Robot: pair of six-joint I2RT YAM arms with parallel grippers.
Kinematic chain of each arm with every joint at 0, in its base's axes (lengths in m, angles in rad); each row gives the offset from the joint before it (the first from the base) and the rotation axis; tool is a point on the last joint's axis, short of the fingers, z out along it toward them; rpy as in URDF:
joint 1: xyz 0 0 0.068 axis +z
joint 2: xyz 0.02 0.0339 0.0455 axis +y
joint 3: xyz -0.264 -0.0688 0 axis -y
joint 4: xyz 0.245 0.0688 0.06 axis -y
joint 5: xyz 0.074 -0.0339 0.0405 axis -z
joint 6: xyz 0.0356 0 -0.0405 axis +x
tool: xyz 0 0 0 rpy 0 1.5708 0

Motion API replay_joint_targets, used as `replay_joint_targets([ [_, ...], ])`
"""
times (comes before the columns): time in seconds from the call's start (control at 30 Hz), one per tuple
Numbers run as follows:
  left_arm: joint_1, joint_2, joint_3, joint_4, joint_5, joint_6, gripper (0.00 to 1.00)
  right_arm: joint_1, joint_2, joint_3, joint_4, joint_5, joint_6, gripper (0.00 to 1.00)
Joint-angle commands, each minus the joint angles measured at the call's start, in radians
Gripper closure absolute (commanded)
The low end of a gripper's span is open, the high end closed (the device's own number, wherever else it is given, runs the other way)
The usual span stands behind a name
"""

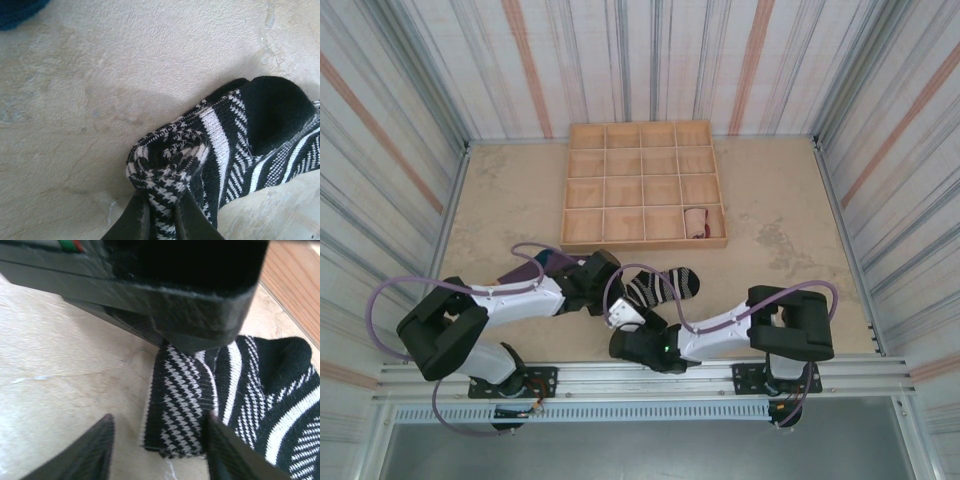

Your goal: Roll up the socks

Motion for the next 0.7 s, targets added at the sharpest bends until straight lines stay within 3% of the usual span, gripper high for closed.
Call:
replay_joint_targets([
  [0.0, 0.008, 0.009, -0.022, -0.021, 0.046, -0.003, 1.00, -0.015, 0.033, 0.017, 0.028, 0.028, 0.022, 0.68],
  [0.17, 0.021, 0.007, -0.034, 0.001, 0.074, 0.013, 0.95, -0.031, 0.041, -0.001, 0.028, 0.000, 0.097, 1.00],
  [0.3, 0.041, -0.028, -0.053, 0.000, 0.079, 0.035, 0.77, -0.043, 0.025, -0.039, 0.045, -0.034, 0.152, 1.00],
  [0.37, 0.053, -0.058, -0.068, -0.003, 0.077, 0.044, 0.51, -0.073, 0.002, -0.073, 0.075, -0.113, 0.177, 1.00],
  [0.47, 0.064, -0.118, -0.086, -0.011, 0.052, 0.051, 0.26, -0.113, -0.022, -0.110, 0.104, -0.200, 0.215, 1.00],
  [0.67, 0.085, -0.232, -0.105, -0.043, 0.009, 0.077, 0.16, -0.210, -0.049, -0.196, 0.211, -0.397, 0.291, 1.00],
])
